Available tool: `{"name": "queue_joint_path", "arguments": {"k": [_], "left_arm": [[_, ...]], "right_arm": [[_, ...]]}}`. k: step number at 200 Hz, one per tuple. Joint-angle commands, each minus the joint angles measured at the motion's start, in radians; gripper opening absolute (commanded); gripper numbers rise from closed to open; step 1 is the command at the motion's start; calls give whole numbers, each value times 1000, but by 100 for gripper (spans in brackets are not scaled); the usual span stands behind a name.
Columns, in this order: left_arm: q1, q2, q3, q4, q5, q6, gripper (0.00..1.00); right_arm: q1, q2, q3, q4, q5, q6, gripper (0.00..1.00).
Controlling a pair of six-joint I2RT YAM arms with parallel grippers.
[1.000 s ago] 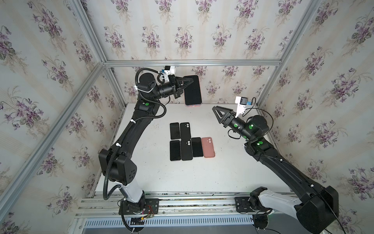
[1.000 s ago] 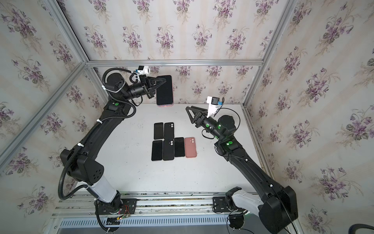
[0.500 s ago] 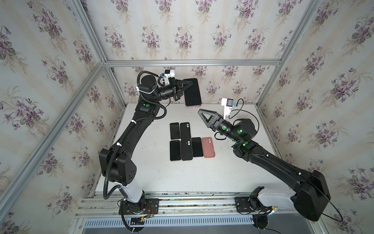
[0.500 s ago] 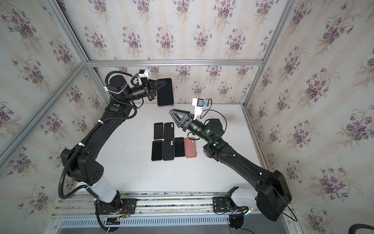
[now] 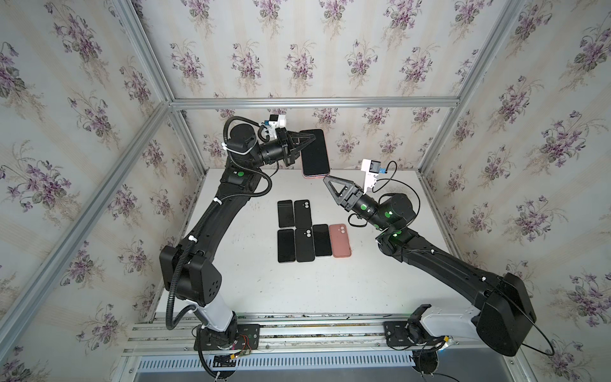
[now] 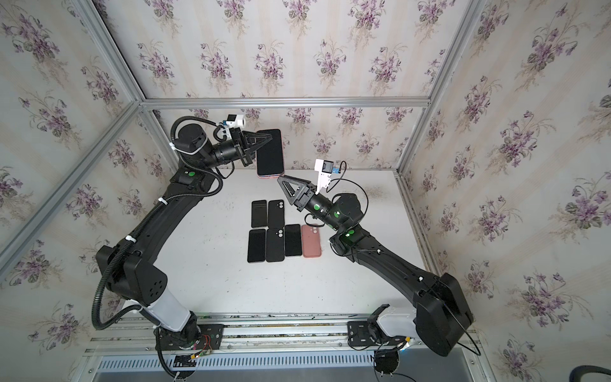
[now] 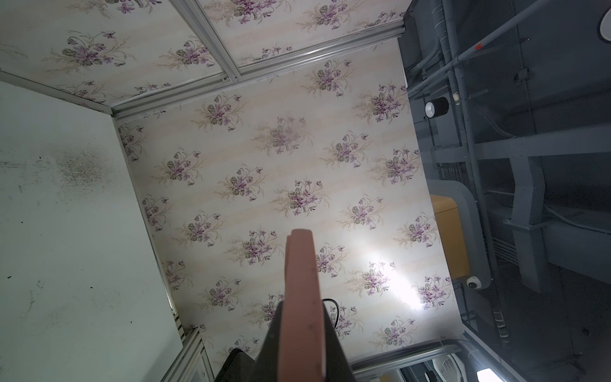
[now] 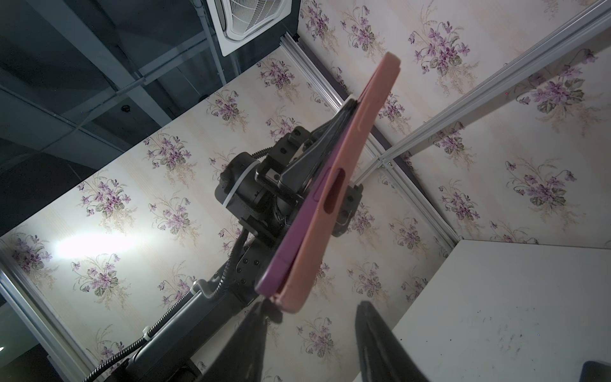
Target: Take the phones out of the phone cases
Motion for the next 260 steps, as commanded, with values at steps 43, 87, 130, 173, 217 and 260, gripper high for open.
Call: {"name": "queue_joint_path", "arguments": {"k": [43, 87, 130, 173, 217, 260], "left_arm": [[-19, -18, -3, 54, 32, 5, 0], [-23, -20, 12, 60, 50, 5, 0], [-35, -13, 25, 61, 63, 16, 0], [-35, -1, 17, 60, 57, 30, 0], [-37, 11, 2, 60, 50, 57, 0], [-43, 22, -8, 72, 52, 71, 0]], "right_arm": [[0, 7, 7, 52, 38, 13, 45], [-1, 1, -17, 79, 80, 30, 42], [0, 13, -23, 100, 99, 49, 40], [0, 29, -28, 118, 73, 92, 23], [0, 7, -60, 118, 88, 106, 9], [0, 0, -60, 91, 79, 105, 0]]}}
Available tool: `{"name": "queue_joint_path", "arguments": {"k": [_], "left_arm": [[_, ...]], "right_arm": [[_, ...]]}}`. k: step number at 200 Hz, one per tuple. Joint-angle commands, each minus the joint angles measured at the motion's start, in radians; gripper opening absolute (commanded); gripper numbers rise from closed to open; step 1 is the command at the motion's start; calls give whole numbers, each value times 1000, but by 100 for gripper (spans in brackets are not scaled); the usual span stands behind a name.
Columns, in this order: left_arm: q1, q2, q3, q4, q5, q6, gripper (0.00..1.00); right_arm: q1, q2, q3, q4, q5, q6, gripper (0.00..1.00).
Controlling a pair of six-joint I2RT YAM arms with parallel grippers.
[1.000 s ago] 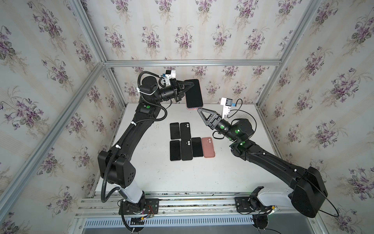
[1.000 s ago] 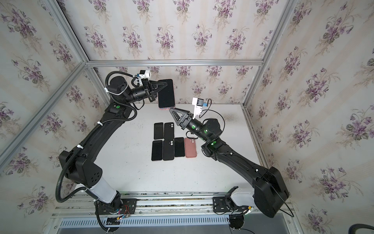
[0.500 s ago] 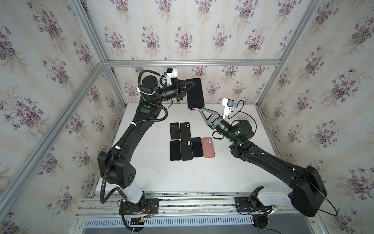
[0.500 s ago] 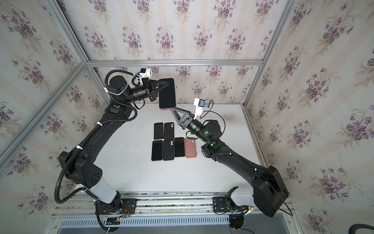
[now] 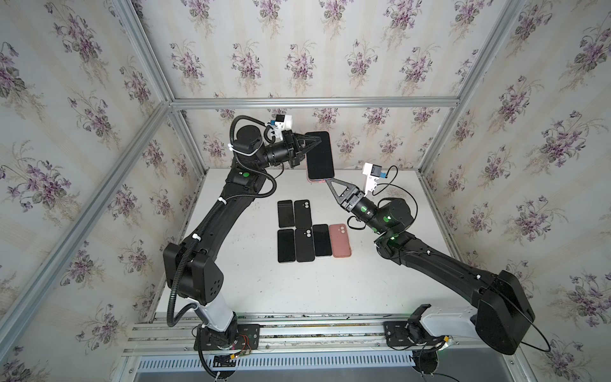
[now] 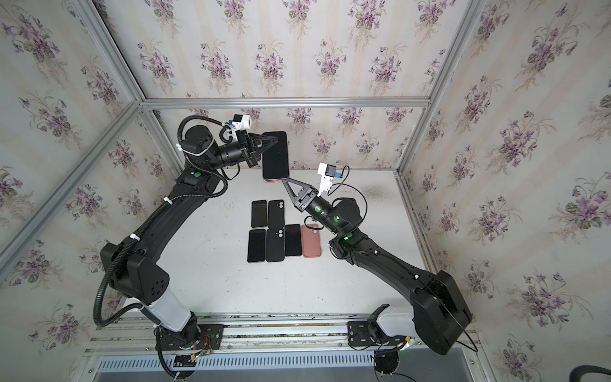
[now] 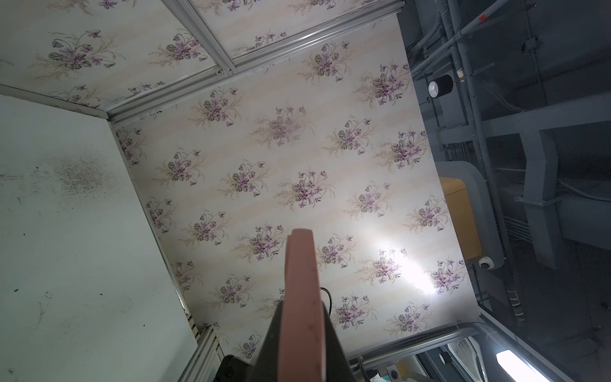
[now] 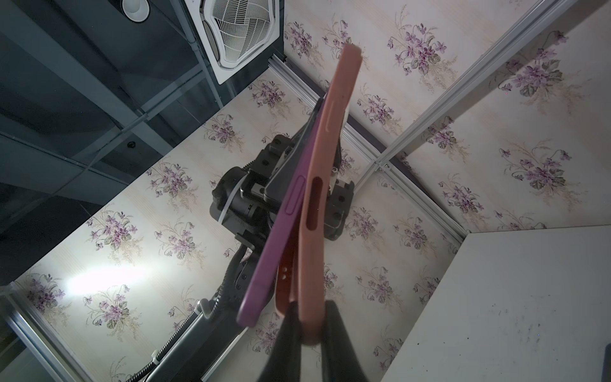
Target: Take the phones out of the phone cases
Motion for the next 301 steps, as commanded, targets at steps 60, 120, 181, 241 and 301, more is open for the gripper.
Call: {"name": "queue_joint_path", "arguments": {"k": [60, 120, 181, 241, 301], "left_arm": [[-9, 6, -144, 53, -30, 16, 11], [-51, 74, -219, 102, -61, 63, 48], [-67, 124, -282, 105, -93, 112, 79], [-82, 174, -275, 104, -81, 146, 84], [-89, 173, -306, 47, -106, 189, 84]], "right_arm": [[-1, -93, -64, -136, 81, -11, 0], [0, -207, -182, -243, 139, 4, 0], [0, -335, -305, -326, 208, 3, 0], [0, -396, -389, -326, 248, 12, 0], [0, -381, -414, -311, 254, 29, 0]]}}
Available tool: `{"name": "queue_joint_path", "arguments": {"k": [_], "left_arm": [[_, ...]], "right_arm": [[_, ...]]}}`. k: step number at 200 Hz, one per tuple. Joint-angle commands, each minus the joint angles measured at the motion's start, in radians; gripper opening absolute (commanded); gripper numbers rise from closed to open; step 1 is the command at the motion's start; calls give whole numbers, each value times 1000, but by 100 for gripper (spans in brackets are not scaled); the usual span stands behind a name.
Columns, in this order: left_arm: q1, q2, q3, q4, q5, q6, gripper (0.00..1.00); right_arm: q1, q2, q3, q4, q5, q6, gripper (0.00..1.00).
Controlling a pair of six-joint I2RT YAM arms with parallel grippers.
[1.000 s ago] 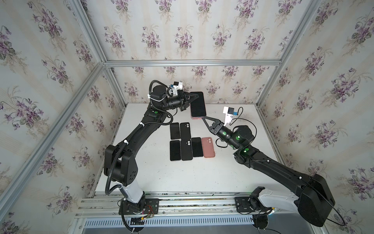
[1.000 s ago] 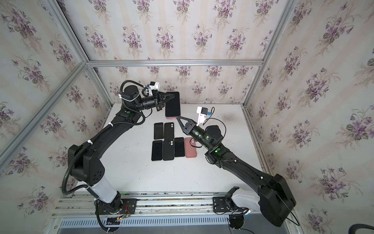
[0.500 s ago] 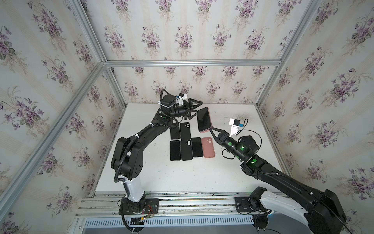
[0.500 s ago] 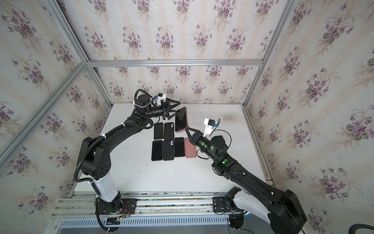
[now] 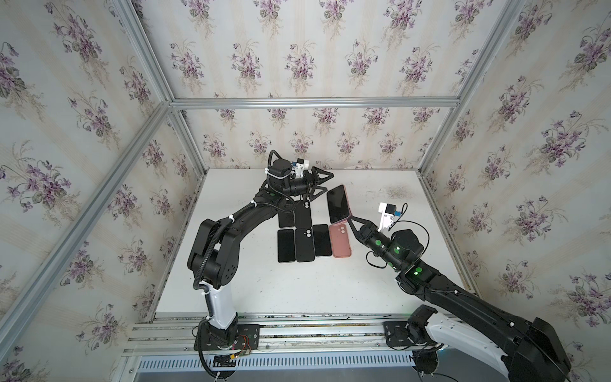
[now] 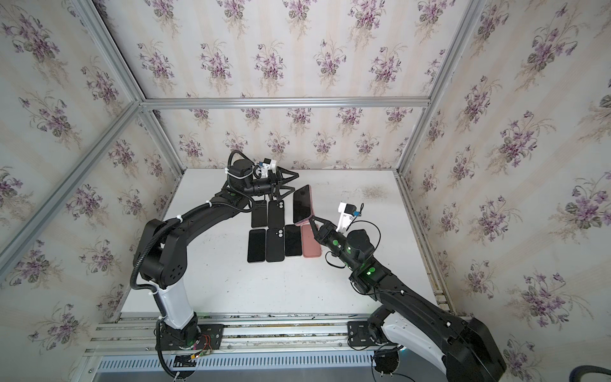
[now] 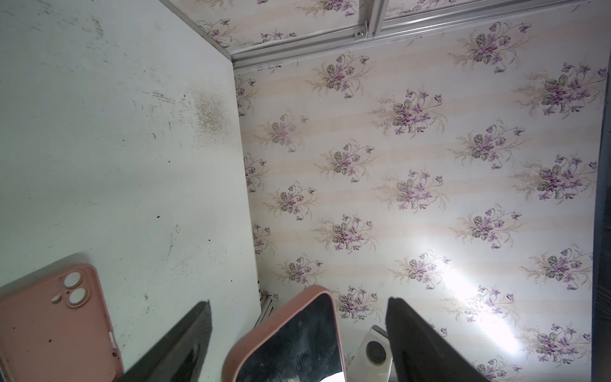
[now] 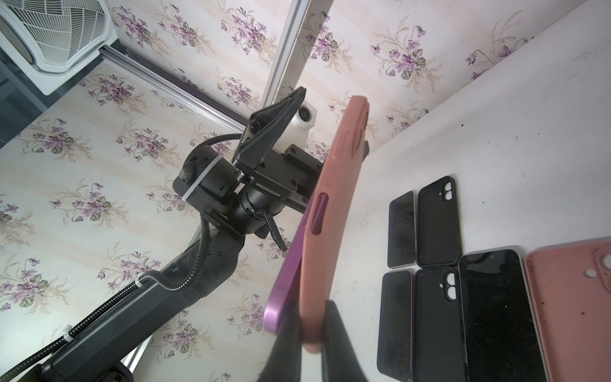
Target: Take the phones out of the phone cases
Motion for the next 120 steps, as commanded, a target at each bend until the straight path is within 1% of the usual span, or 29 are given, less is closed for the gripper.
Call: {"name": "queue_joint_path", "arguments": {"k": [1, 21, 59, 80, 103, 120], "left_arm": [[-2, -6, -3, 2, -4, 33, 84], [-2, -31, 9, -76, -16, 110, 85], [-5, -104, 32, -233, -9, 314, 85], [-17, -155, 62, -392, -29, 511, 85], [-49, -202, 107, -595, -92, 738, 86], [-82, -238, 126, -698, -143, 880, 86]], "right_arm": [[0, 5, -12, 90, 20, 22, 0], [0, 4, -19, 93, 27, 29, 0], [-2, 0, -20, 87, 31, 33, 0], [-3, 0, -21, 87, 35, 37, 0], [-10, 3, -22, 88, 34, 50, 0], [-12, 6, -21, 90, 28, 60, 0]]}}
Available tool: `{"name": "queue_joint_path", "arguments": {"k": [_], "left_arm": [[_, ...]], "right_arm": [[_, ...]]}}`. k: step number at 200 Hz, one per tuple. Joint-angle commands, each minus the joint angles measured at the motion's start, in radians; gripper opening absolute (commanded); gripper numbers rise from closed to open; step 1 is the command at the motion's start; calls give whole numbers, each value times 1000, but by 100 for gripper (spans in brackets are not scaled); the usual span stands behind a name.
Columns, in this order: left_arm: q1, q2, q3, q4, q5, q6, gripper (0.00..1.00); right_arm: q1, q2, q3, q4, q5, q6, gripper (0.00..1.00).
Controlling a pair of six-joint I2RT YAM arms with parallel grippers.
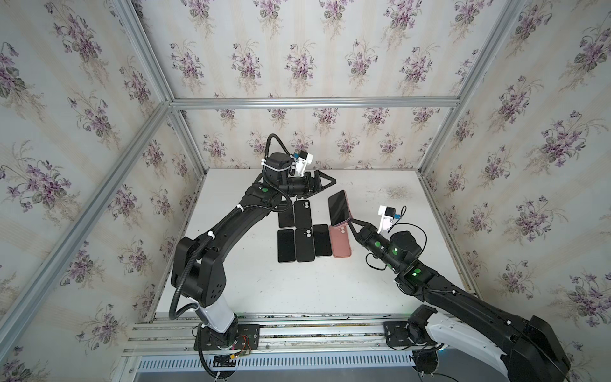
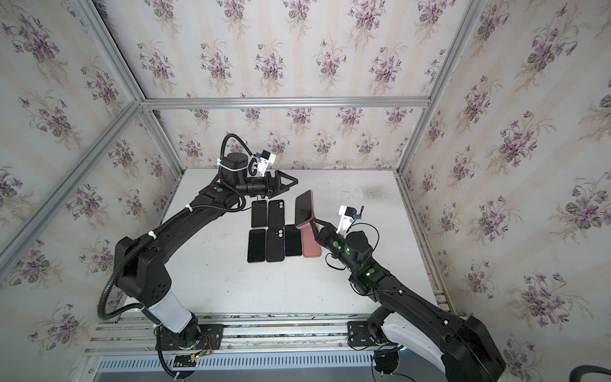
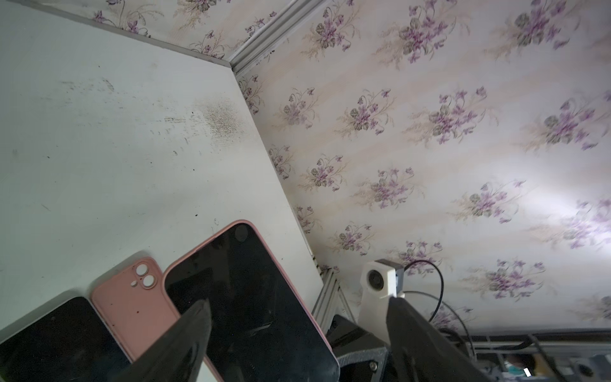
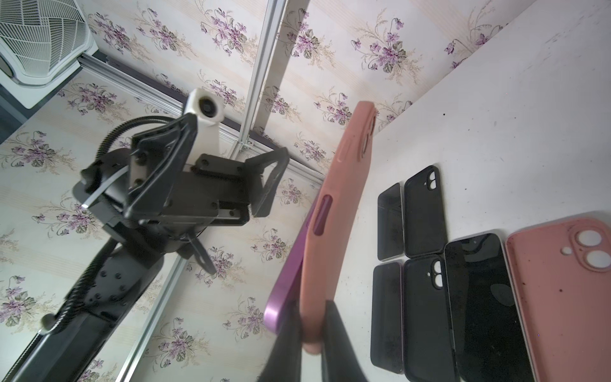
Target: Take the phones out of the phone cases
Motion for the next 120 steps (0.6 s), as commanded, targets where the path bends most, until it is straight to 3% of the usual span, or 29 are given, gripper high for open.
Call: {"name": "queue_joint_path", "arguments": {"k": [1, 50, 120], "left_arm": [[-32, -39, 23, -221, -78, 304, 85], [-171, -79, 72, -422, -213, 626, 84], [-280, -16, 144, -541, -458, 742, 79]], "right_arm": [[-4, 1, 8, 88, 5, 20, 0], [-11, 14, 15, 89, -11, 31, 0], [-12, 35, 32, 98, -28, 37, 0]]}}
